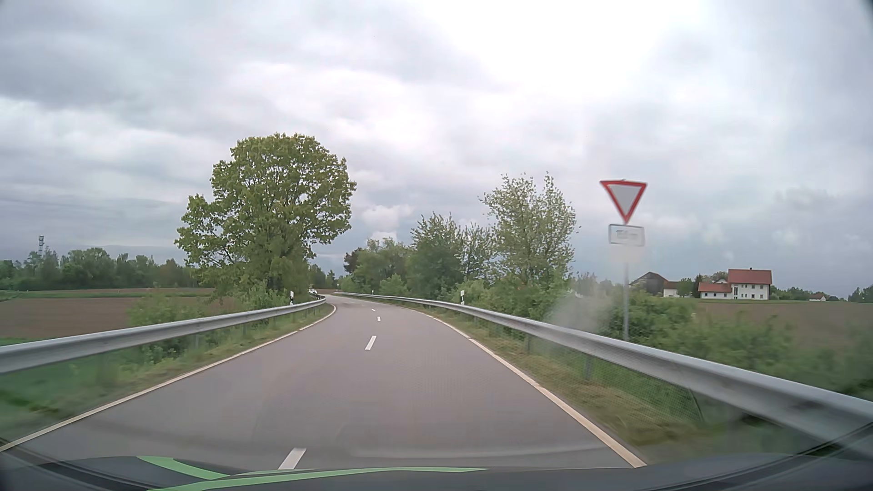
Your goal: Follow the waypoints while adhering to traffic rules and regulations
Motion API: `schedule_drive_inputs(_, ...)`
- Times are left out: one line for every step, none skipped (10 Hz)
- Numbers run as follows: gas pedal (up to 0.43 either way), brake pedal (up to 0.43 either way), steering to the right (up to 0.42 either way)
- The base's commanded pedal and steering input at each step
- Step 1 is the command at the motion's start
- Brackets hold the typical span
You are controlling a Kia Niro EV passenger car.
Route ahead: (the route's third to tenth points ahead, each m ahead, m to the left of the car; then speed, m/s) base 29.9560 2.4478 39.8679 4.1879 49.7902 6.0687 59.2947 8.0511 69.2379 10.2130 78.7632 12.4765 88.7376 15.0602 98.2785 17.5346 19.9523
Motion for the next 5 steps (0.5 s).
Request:
schedule_drive_inputs(0.000,0.000,-0.024)
schedule_drive_inputs(0.000,0.000,-0.024)
schedule_drive_inputs(0.000,0.000,-0.024)
schedule_drive_inputs(0.000,0.000,-0.024)
schedule_drive_inputs(0.000,0.000,-0.024)
